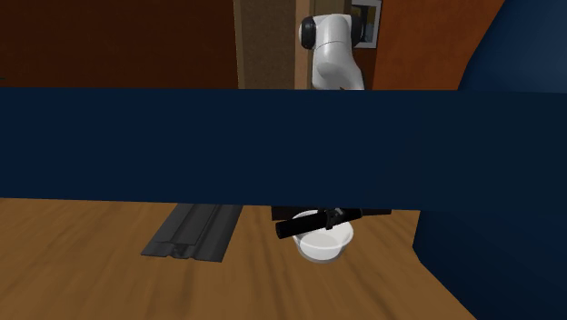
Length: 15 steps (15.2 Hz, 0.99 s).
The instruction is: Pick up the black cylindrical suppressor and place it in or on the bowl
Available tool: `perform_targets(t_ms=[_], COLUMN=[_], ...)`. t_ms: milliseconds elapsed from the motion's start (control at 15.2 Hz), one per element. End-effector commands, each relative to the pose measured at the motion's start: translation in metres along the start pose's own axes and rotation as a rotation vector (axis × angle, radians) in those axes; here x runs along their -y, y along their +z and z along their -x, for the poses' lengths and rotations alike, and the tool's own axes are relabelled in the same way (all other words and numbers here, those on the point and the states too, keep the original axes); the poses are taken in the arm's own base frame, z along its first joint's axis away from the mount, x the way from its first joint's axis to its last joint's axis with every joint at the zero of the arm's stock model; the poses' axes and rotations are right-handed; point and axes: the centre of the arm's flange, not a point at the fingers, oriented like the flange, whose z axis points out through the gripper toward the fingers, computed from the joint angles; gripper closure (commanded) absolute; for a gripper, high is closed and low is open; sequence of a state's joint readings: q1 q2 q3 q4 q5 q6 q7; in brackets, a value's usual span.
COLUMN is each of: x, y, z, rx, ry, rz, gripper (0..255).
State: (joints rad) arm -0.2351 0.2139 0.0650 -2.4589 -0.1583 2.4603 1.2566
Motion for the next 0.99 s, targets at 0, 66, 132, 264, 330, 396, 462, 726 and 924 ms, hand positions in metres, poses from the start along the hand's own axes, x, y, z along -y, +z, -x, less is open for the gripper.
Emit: perform_targets(t_ms=[0,66,132,264,330,396,462,726,924], x=[0.0,0.0,0.0,0.0,0.0,0.0,0.0,0.0,0.0], y=[0.002,0.002,0.002,0.002,0.002,0.002,-0.012,-0.048,-0.049], z=[0.0,0.0,0.0,0.0,0.0,0.0,0.0,0.0,0.0], rx=[0.001,0.001,0.001,0.001,0.001,0.001,0.001,0.001,0.001], ry=[0.0,0.0,0.0,0.0,0.0,0.0,0.0,0.0,0.0], rz=[0.001,0.001,0.001,0.001,0.001,0.001,0.001,0.001,0.001], gripper=[255,0,0,0,0,0,0,0,0])
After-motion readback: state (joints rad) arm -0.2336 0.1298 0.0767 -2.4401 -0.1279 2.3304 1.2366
